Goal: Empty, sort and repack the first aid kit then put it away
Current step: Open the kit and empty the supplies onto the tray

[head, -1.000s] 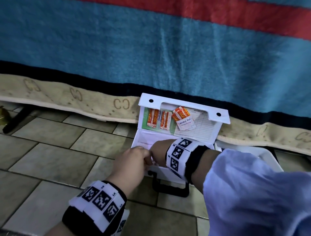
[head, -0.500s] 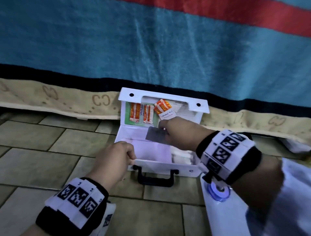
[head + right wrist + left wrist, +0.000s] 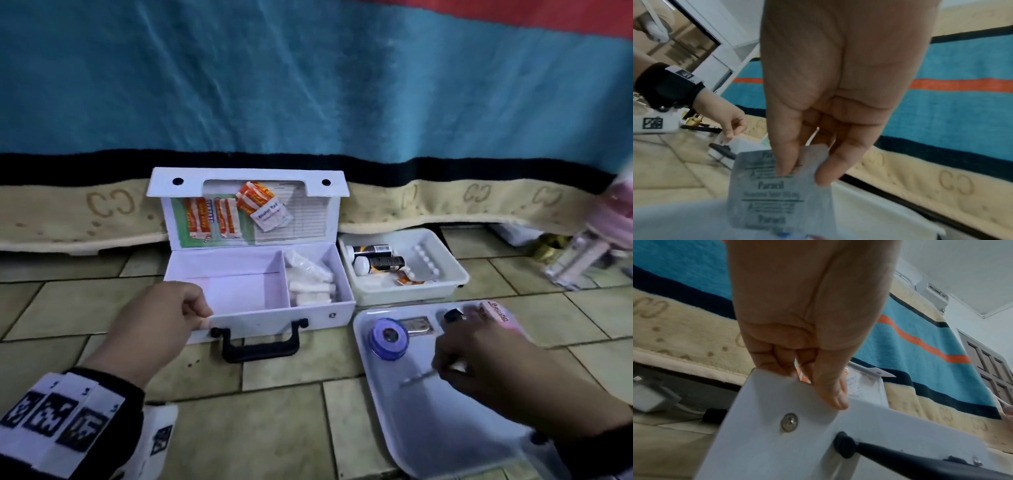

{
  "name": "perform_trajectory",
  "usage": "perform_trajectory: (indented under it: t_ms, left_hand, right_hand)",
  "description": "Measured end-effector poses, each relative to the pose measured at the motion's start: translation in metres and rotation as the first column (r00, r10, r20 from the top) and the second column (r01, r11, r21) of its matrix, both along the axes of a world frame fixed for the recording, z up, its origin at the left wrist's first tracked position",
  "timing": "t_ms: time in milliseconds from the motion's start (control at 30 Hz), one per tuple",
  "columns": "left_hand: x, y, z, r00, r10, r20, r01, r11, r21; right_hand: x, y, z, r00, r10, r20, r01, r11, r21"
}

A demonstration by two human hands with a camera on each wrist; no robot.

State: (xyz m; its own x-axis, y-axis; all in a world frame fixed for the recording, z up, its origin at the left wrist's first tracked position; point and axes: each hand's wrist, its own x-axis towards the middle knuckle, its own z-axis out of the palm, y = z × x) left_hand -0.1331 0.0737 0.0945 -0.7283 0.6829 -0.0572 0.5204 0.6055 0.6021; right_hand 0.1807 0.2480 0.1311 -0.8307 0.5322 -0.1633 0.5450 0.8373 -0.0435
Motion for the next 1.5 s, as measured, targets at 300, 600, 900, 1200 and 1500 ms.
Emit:
perform_trajectory:
  t_ms: [300,600,900,1200,1500]
  left_hand:
    - [0.0,0.001,0.003,1.0,-0.02,-0.004,0.02,1.0,-0.004]
    - [-0.002,0.0,-0.001,0.999,-0.008,0.031,0.008,1.0,0.014]
    - [-0.004,0.001,-0.003,0.997,0.034,0.062,-0.034,0.999,0.007]
    - [-0.004,0.001,-0.003,0.997,0.041,0.066,-0.041,0.999,-0.004]
    - [-0.002,0.002,0.002,0.998,0.018,-0.057,-0.022,0.998,-0.067]
  right_hand:
    - [-0.004,-0.009,-0.039,0.986,-0.005,0.168,0.017,0.997,-0.074]
    - [-0.031,-0.001,-0.01,0.981,0.037,0.191,-0.02,0.996,-0.09]
    - [-0.139,0.026,0.021,0.987,0.058,-0.151,-0.064,0.997,-0.034]
    - [-0.187,0.032,-0.011,0.983,0.121,0.137,-0.1,0.983,-0.153]
    - [-0.111,0.046,0.063,0.936,-0.132,-0.325,0.077,0.981,-0.177]
